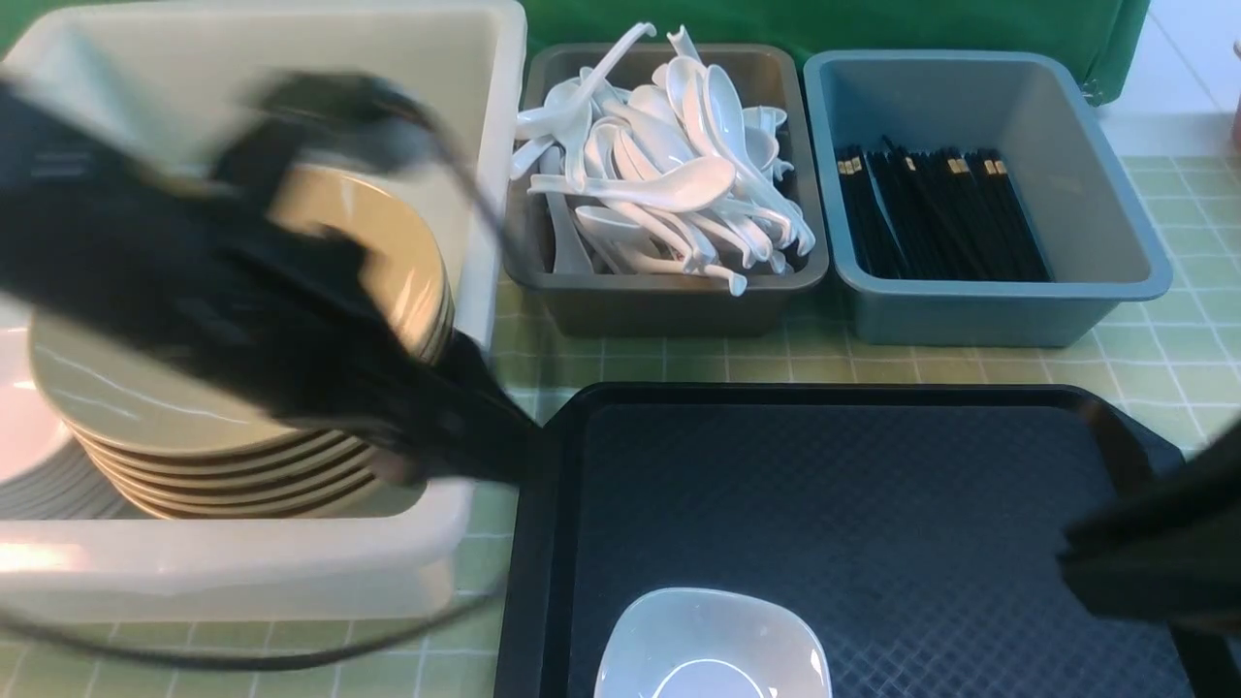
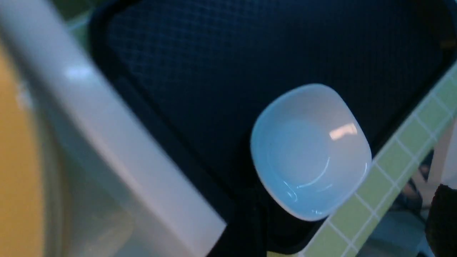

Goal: On green table put chopsticks spoon bowls plates into blue grey white boxes.
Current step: 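Grasp the small white bowl on the black tray by its rim with the left gripper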

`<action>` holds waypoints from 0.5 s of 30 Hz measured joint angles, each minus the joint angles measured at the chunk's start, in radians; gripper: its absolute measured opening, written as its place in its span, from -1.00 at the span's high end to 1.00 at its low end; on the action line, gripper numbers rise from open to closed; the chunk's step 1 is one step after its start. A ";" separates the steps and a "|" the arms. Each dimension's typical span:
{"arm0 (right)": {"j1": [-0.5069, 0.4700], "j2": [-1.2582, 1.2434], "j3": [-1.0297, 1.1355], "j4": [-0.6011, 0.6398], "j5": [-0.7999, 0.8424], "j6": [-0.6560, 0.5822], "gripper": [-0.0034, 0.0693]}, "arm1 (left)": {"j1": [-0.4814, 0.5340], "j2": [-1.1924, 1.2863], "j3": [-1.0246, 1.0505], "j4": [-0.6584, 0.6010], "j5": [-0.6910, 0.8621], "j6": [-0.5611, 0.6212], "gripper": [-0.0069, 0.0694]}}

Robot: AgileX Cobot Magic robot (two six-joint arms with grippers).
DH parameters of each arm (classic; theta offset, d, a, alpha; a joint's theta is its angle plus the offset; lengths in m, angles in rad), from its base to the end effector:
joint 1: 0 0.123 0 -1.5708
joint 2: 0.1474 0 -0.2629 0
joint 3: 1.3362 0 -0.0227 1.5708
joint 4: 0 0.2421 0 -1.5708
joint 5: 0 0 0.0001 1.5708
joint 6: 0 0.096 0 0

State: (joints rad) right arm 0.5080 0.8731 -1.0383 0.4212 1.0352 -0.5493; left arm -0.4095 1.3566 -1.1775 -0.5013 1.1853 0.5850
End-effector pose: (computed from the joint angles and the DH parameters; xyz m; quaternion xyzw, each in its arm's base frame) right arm 0.1212 0.1061 0.3687 -0.4300 0.7946 0.1992 0.3796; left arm 0.2163 -0.1405 0.3047 0.4056 0.8702 -0.2277 0.1623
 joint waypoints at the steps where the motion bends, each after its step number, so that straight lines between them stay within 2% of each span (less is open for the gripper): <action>1: 0.000 -0.014 0.002 0.000 0.006 0.001 0.63 | -0.042 0.058 -0.042 0.020 0.020 0.044 -0.69; 3: 0.000 -0.038 0.004 0.001 0.011 0.002 0.63 | -0.131 0.173 -0.145 0.078 0.034 0.135 -0.69; 5: 0.000 -0.048 0.004 0.002 0.011 0.002 0.62 | -0.173 0.241 -0.201 0.115 0.034 0.193 -0.69; 6: 0.000 -0.063 0.004 0.002 0.013 0.002 0.61 | -0.222 0.338 -0.271 0.167 0.034 0.285 -0.69; 9: 0.000 -0.066 0.004 0.002 0.023 0.002 0.60 | -0.286 0.477 -0.374 0.233 0.034 0.400 -0.69; 15: 0.000 -0.066 0.004 0.001 0.046 0.002 0.59 | -0.320 0.664 -0.460 0.264 0.028 0.453 -0.69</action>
State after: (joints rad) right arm 0.5080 0.8067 -1.0346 0.4222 1.0807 -0.5472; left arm -0.7295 2.0204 -1.6378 -0.2374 1.2128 1.0383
